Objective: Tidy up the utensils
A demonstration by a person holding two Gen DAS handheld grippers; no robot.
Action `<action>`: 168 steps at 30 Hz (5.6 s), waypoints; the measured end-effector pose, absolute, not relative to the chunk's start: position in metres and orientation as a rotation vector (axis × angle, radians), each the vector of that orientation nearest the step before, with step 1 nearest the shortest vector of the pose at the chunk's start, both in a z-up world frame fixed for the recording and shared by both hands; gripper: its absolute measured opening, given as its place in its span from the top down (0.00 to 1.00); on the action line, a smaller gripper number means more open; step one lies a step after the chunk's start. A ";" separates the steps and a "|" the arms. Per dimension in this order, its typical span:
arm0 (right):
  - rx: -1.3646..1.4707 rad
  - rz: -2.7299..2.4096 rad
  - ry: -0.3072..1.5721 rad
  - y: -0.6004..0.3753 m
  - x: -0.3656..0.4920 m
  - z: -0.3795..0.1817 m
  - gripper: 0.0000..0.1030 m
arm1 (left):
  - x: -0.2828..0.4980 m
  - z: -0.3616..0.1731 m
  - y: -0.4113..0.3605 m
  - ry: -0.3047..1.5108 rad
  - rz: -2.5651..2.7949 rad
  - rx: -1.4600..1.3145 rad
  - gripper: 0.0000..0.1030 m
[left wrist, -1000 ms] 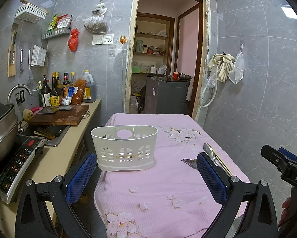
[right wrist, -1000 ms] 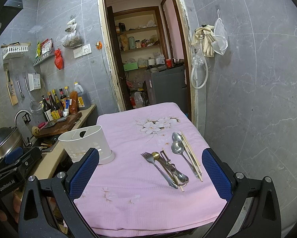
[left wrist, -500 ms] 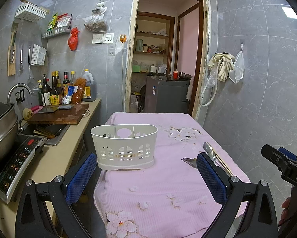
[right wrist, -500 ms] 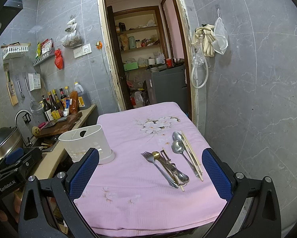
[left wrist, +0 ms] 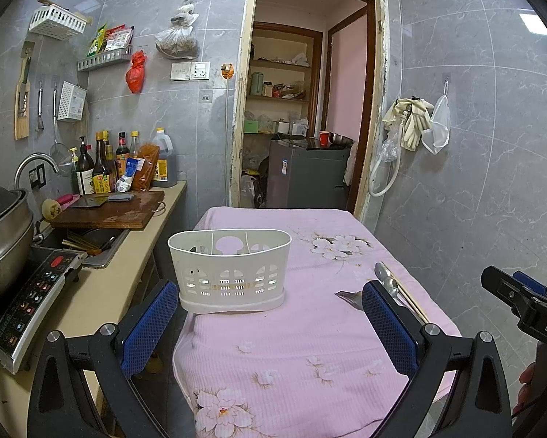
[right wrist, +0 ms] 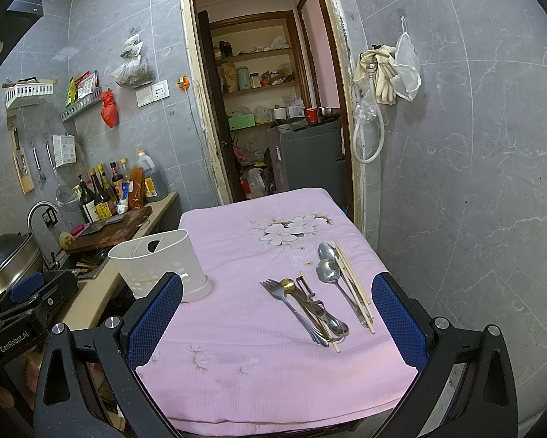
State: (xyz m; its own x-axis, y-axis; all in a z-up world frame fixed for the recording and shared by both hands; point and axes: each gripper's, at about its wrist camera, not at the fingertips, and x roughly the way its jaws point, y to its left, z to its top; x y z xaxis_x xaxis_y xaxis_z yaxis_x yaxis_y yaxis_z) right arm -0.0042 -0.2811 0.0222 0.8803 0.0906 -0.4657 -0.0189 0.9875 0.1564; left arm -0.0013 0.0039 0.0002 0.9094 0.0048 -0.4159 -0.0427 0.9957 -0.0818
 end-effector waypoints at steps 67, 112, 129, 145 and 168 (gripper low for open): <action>0.098 0.546 0.853 -0.398 0.289 -0.124 0.46 | 0.212 -0.137 -0.137 0.834 0.143 -0.352 0.28; -0.067 0.914 1.144 -0.331 0.366 -0.173 0.97 | 0.248 -0.160 -0.117 1.047 -0.011 -0.661 0.93; 0.078 0.509 0.698 -0.336 0.304 -0.060 0.98 | 0.213 -0.059 -0.072 0.781 -0.100 -0.417 0.97; 0.046 0.402 0.320 -0.218 0.235 0.079 0.99 | 0.187 0.031 0.062 0.545 -0.090 -0.440 0.97; -0.191 0.458 0.407 -0.085 0.244 0.012 0.99 | 0.213 -0.044 0.122 0.558 0.064 -0.364 0.97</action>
